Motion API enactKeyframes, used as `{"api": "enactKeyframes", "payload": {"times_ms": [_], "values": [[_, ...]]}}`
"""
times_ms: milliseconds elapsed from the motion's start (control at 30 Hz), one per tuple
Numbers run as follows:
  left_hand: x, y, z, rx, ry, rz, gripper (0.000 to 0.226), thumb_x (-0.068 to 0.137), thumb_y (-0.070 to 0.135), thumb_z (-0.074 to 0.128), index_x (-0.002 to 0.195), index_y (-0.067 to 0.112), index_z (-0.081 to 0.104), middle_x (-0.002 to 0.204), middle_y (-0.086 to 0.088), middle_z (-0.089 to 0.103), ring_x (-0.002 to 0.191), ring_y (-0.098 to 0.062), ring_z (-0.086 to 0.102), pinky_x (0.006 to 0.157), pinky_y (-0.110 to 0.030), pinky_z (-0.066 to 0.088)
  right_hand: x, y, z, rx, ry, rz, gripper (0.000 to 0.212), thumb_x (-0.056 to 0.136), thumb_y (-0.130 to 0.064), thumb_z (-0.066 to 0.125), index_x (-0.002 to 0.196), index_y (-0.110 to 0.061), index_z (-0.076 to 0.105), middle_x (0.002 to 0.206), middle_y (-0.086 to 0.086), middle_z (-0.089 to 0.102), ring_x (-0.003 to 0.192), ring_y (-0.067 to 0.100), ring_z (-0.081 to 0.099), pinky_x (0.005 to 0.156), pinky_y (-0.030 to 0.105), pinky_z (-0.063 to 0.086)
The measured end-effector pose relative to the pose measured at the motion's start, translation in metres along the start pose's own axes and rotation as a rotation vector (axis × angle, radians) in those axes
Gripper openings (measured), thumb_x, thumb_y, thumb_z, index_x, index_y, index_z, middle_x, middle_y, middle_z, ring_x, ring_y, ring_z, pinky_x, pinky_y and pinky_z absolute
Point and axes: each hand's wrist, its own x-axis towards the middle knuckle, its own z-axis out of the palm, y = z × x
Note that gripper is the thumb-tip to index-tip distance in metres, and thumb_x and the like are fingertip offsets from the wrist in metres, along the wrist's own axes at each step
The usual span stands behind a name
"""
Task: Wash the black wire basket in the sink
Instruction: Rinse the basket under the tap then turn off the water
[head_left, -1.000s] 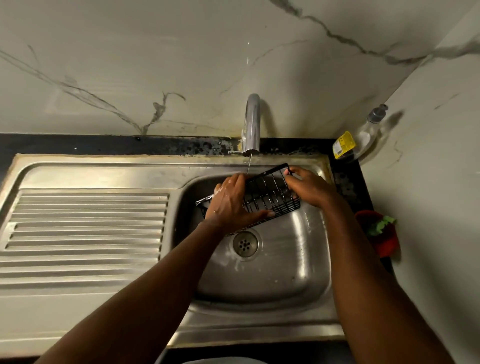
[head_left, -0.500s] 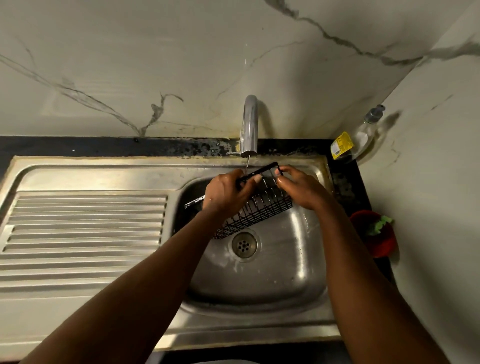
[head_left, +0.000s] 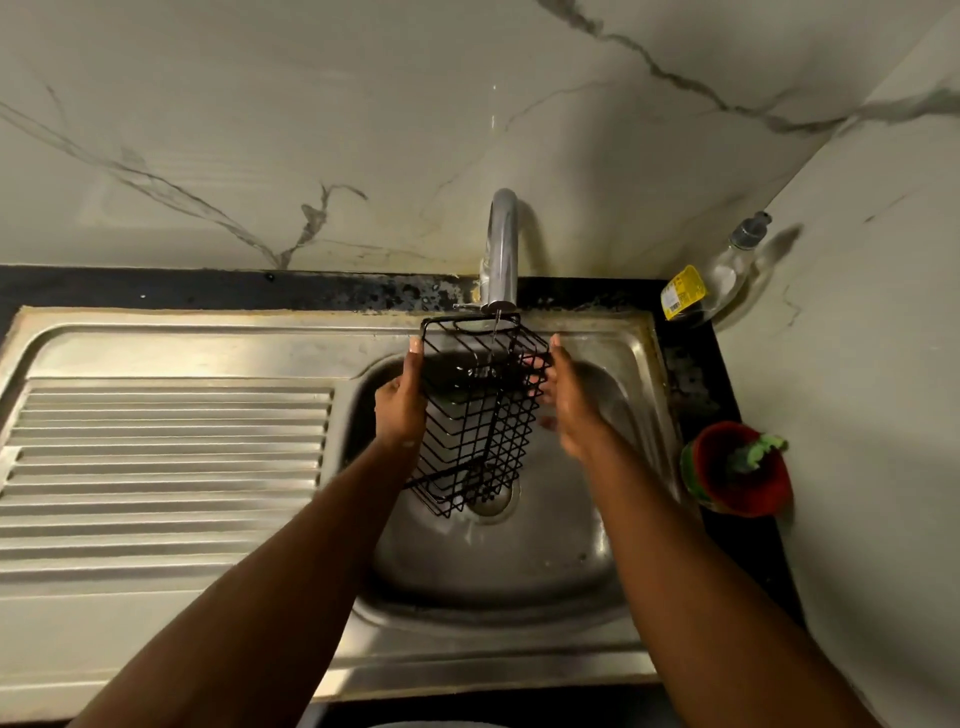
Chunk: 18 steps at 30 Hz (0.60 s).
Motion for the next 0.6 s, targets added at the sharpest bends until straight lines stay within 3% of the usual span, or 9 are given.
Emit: {"api": "enactKeyframes", "payload": {"times_ms": [67,133,167,267,333,400,433,533,600], "values": [[-0.002,-0.006,-0.004,-0.05,-0.001,-0.067,0.079,0.084,0.082,0.054,0.115,0.012,0.075,0.101,-0.012,0.074,0.092,-0.022,0.069,0.093,-0.039,0.052,-0.001,0.015,0.005,0.137,-0.123,0.068,0.075,0.087,-0.085,0.036,0.14,-0.036,0.058,0.142,-0.002,0.059,0.132,0.02,0.05,0.115,0.055,0.026],[-0.004,-0.01,-0.009,-0.124,0.034,-0.154,0.089,0.086,0.083,0.051,0.13,0.008,0.07,0.128,-0.023,0.069,0.116,-0.035,0.067,0.106,-0.048,0.049,-0.004,0.02,0.011,0.203,-0.138,0.041,0.069,0.088,-0.082,0.04,0.13,-0.034,0.065,0.141,-0.003,0.062,0.136,0.02,0.047,0.121,0.058,0.012],[-0.004,-0.012,-0.012,-0.162,0.05,-0.189,0.091,0.089,0.081,0.048,0.137,0.005,0.064,0.128,-0.02,0.07,0.108,-0.029,0.07,0.099,-0.043,0.054,-0.006,0.02,0.015,0.217,-0.135,0.037,0.07,0.087,-0.082,0.042,0.127,-0.031,0.067,0.141,-0.002,0.062,0.137,0.021,0.047,0.122,0.057,0.011],[-0.002,-0.018,-0.017,-0.213,0.064,-0.221,0.097,0.09,0.083,0.043,0.149,0.007,0.052,0.076,0.012,0.069,0.058,-0.006,0.047,0.056,-0.024,0.038,-0.015,0.01,0.025,0.12,-0.153,-0.018,0.088,0.085,-0.086,0.042,0.15,-0.027,0.048,0.158,-0.001,0.046,0.146,0.021,0.037,0.123,0.054,0.012],[0.002,-0.023,-0.02,-0.223,0.062,-0.243,0.108,0.078,0.094,0.045,0.151,0.015,0.052,0.091,0.019,0.062,0.061,-0.006,0.047,0.054,-0.025,0.038,-0.021,0.0,0.031,-0.006,-0.14,-0.143,0.067,0.1,-0.068,0.037,0.154,-0.028,0.041,0.16,-0.002,0.04,0.145,0.015,0.036,0.118,0.044,0.022],[0.005,-0.024,-0.022,-0.253,0.016,-0.286,0.115,0.072,0.099,0.045,0.152,0.017,0.052,0.12,0.003,0.07,0.089,-0.016,0.069,0.075,-0.034,0.055,-0.018,0.0,0.03,-0.163,-0.125,-0.276,0.048,0.103,-0.058,0.044,0.136,-0.027,0.06,0.136,-0.007,0.061,0.125,0.007,0.055,0.108,0.036,0.039],[0.006,-0.024,-0.021,-0.254,0.015,-0.308,0.112,0.074,0.098,0.043,0.149,0.015,0.055,0.13,-0.007,0.07,0.107,-0.023,0.071,0.09,-0.04,0.056,-0.018,-0.001,0.03,-0.229,-0.095,-0.329,0.043,0.101,-0.059,0.05,0.121,-0.025,0.069,0.12,-0.009,0.07,0.111,0.005,0.063,0.099,0.034,0.047],[0.011,-0.021,-0.022,-0.282,-0.005,-0.301,0.081,0.088,0.085,0.041,0.111,0.016,0.074,0.09,-0.004,0.071,0.081,-0.019,0.066,0.076,-0.035,0.047,-0.013,0.001,0.029,-0.389,0.039,-0.4,0.052,0.089,-0.074,0.057,0.099,-0.025,0.072,0.096,-0.009,0.075,0.093,0.007,0.07,0.087,0.039,0.059],[0.017,-0.02,-0.024,-0.321,-0.029,-0.33,0.057,0.092,0.072,0.04,0.091,0.023,0.069,0.095,-0.006,0.071,0.091,-0.024,0.064,0.09,-0.041,0.041,-0.014,0.0,0.03,-0.494,0.084,-0.443,0.054,0.089,-0.076,0.054,0.099,-0.025,0.069,0.095,-0.008,0.073,0.09,0.007,0.068,0.08,0.034,0.059]]}}
